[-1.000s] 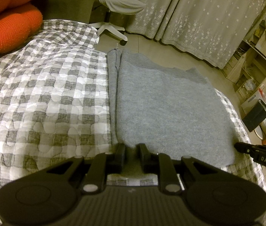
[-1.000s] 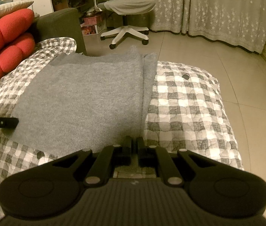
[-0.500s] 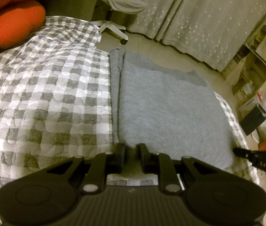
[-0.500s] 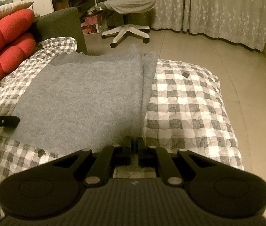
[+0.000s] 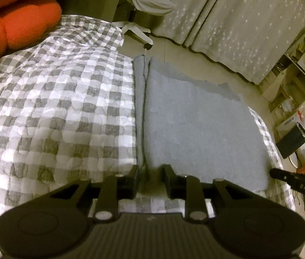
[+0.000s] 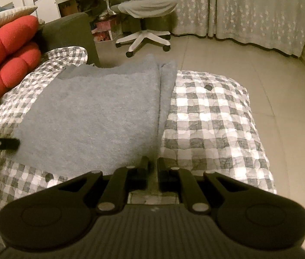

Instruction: Fold clothes

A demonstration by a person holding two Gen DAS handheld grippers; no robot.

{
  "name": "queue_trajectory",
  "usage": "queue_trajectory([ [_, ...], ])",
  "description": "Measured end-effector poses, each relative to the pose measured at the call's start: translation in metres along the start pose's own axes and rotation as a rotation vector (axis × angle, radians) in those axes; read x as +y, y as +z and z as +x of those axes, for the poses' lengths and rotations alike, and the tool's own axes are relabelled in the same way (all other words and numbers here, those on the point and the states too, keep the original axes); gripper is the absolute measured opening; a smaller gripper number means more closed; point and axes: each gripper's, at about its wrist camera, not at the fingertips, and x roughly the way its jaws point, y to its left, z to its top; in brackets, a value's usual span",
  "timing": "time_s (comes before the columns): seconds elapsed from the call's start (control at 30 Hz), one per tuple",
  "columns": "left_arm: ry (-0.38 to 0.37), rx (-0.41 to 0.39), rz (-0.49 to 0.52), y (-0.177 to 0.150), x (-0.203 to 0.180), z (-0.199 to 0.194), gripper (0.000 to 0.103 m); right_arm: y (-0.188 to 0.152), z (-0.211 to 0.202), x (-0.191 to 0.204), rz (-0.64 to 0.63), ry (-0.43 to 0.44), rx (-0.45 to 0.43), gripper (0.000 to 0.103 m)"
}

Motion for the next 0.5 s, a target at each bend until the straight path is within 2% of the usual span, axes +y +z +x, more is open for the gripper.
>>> queue_trajectory([
  [0.1, 0.004, -0.005, -0.021, -0.002, 0.002, -0.004, 0.027, 0.001, -0.002, -0.001, 0.017, -0.011, -0.011, 0.012],
  [0.2, 0.020, -0.050, -0.001, -0.004, -0.005, -0.013, 0.027, 0.002, -0.008, 0.003, -0.006, -0.052, -0.052, 0.012],
  [0.37, -0.022, -0.128, 0.061, -0.006, -0.019, -0.021, 0.027, 0.004, -0.020, 0.024, -0.055, 0.033, -0.135, 0.012],
  [0.5, -0.033, -0.138, 0.116, -0.009, -0.030, -0.012, 0.027, -0.001, -0.011, 0.053, -0.146, 0.081, -0.116, 0.012],
])
